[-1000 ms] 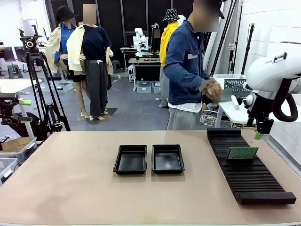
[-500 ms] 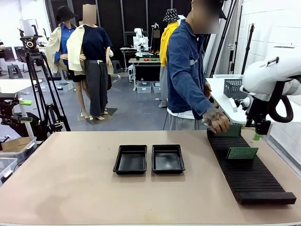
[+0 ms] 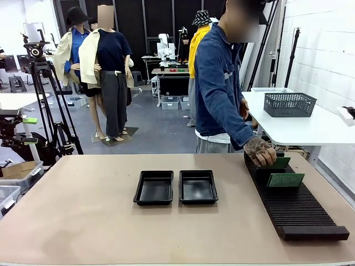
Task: Inspect and transfer BCBs to ESD trays.
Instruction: Pick up the Blank PCB from the PCB Rack and place it in the left ESD tray.
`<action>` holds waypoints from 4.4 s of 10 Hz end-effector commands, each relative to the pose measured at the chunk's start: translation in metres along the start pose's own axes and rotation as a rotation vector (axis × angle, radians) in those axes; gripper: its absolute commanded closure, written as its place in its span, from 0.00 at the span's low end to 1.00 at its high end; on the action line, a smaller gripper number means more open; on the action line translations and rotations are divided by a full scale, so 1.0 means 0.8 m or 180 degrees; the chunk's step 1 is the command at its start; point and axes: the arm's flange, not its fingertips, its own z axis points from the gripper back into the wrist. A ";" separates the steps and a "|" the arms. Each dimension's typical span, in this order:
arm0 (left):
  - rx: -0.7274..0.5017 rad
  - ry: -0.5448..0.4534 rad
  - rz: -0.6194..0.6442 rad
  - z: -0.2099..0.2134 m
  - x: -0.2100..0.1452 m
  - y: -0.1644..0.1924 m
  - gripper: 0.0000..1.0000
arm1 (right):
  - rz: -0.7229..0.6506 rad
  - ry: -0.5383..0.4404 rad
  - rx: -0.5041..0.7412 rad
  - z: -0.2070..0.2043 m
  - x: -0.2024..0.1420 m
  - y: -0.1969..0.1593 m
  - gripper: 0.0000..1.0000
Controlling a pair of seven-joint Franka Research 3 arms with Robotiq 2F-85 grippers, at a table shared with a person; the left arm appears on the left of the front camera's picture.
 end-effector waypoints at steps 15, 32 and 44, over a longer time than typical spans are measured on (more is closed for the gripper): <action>0.0040 0.0014 0.0043 0.001 0.000 -0.003 0.00 | -0.0004 0.0052 -0.0026 0.005 0.016 -0.006 0.00; 0.0040 0.0014 0.0043 0.001 0.000 -0.003 0.00 | 0.0432 -0.0064 -0.0370 -0.086 0.200 -0.083 0.00; 0.0040 0.0014 0.0043 0.001 0.000 -0.003 0.00 | 0.0674 -0.0293 -0.0101 -0.183 0.208 -0.170 0.00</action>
